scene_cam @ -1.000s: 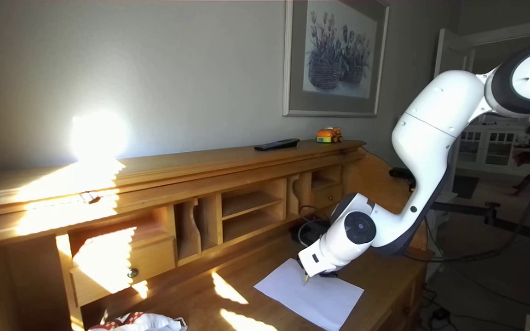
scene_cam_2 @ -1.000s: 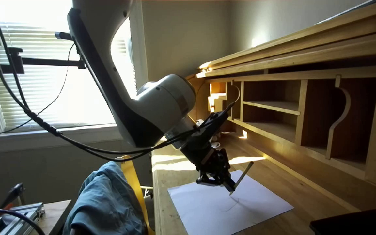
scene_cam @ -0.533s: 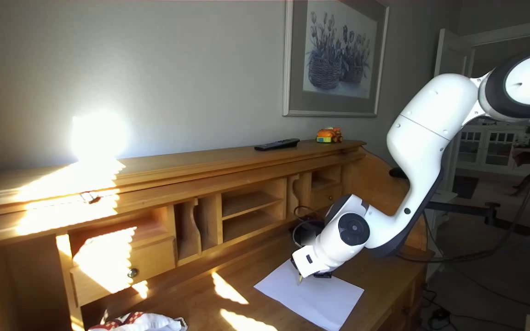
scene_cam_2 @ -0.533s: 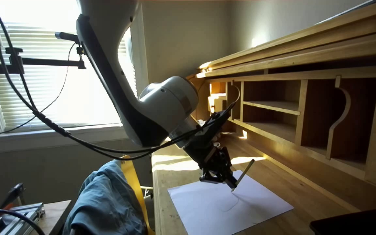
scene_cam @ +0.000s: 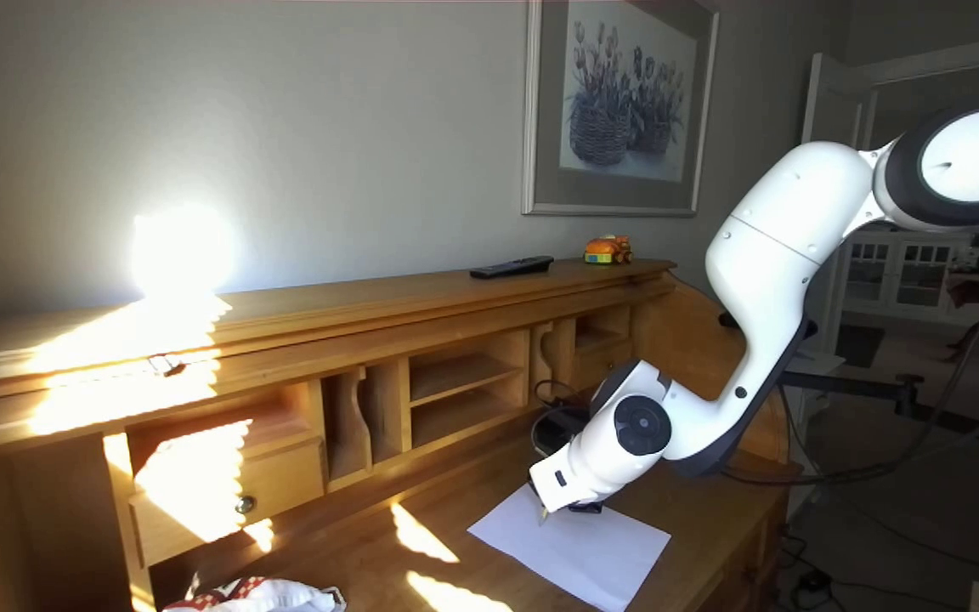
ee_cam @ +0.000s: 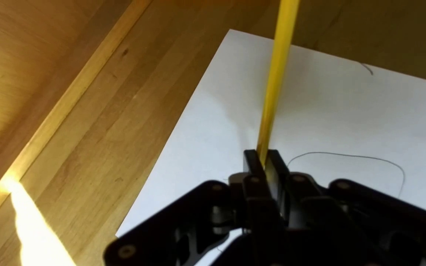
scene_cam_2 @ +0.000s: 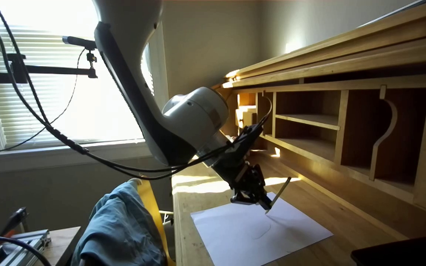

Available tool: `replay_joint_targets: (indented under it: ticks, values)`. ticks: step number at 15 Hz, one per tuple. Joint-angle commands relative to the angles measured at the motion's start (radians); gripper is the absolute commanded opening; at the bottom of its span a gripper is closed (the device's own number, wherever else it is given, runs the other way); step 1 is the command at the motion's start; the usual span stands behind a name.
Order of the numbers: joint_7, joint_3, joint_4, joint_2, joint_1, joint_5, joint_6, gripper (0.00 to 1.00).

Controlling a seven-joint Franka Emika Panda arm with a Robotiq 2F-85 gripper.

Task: Use the pencil to draw on the piece of paper

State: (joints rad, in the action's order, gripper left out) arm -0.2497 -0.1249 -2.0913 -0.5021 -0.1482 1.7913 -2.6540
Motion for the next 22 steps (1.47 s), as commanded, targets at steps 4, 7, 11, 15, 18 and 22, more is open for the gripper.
replay_joint_targets:
  ticks: [4,7,11,15,18,22]
  values:
    - [0.024,-0.006,0.044,-0.033,-0.005,0.047,0.023,0.02]
    - [0.02,-0.006,0.047,-0.038,-0.007,0.043,0.025,0.02]
    - [0.012,-0.006,0.041,-0.039,-0.01,0.038,0.032,0.02]
    - [0.009,-0.006,0.031,-0.037,-0.014,0.037,0.043,0.02]
    - [0.004,-0.005,0.021,-0.028,-0.013,0.031,0.049,0.02]
    - [0.002,-0.004,0.006,-0.019,-0.01,0.027,0.052,0.02]
